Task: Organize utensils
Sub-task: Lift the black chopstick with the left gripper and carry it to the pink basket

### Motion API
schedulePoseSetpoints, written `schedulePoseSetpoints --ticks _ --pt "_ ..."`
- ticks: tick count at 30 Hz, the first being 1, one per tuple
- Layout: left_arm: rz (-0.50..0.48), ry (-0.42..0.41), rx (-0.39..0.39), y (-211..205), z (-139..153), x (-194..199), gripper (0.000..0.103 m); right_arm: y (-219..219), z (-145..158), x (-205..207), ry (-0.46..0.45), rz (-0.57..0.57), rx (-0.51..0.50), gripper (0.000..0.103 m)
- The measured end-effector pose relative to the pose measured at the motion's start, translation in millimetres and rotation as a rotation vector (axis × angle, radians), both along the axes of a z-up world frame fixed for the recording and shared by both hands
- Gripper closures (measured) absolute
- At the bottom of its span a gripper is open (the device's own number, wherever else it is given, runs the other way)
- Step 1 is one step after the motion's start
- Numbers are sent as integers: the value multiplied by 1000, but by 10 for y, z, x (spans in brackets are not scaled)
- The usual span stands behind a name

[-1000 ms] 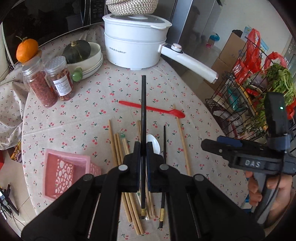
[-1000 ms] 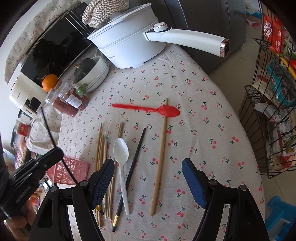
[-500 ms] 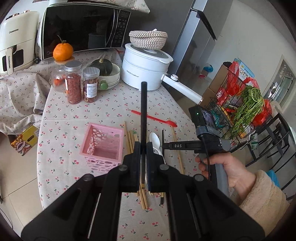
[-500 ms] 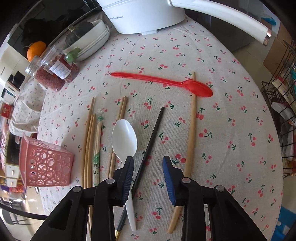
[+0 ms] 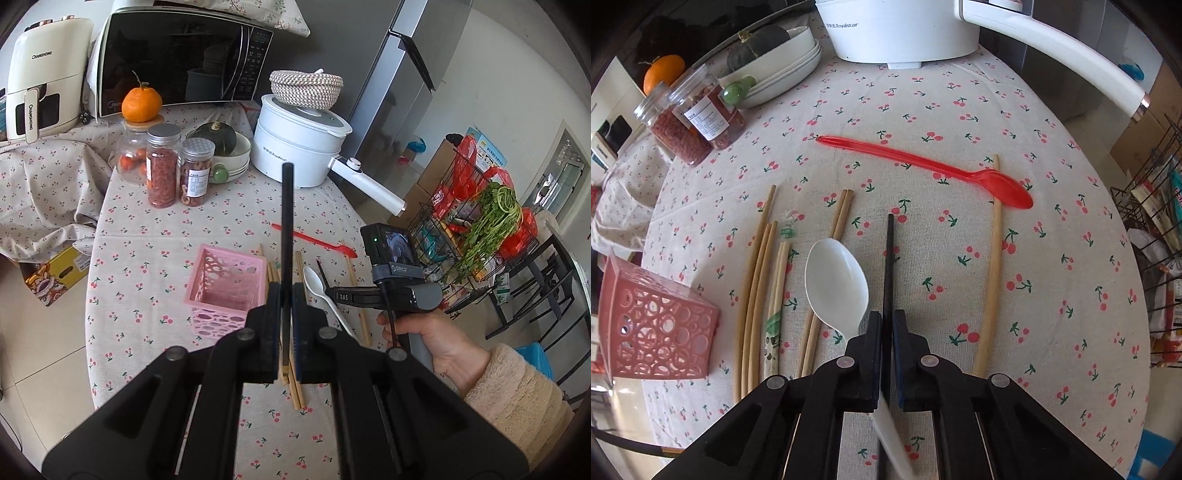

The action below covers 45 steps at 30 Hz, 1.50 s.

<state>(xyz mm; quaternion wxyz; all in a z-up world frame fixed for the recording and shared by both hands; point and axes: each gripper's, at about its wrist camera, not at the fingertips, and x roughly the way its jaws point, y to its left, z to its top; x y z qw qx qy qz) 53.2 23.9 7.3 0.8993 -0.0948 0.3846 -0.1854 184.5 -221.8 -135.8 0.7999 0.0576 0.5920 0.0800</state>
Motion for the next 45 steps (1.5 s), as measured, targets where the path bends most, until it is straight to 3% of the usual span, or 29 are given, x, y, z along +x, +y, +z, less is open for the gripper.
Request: schedulePoseSetpoints --ticks 12,26,36,45 --pt "40 -95 -20 124 210 -110 97 -103 979 -493 -262 40 122 97" --pt "160 -286 -73 361 495 -212 97 -139 1907 -1090 -573 70 249 98" --pt "242 -331 -36 389 446 -97 97 -92 2005 -1136 -580 111 286 98" --pt "291 -267 4 400 251 160 97 -17 2079 -1193 -602 147 328 98"
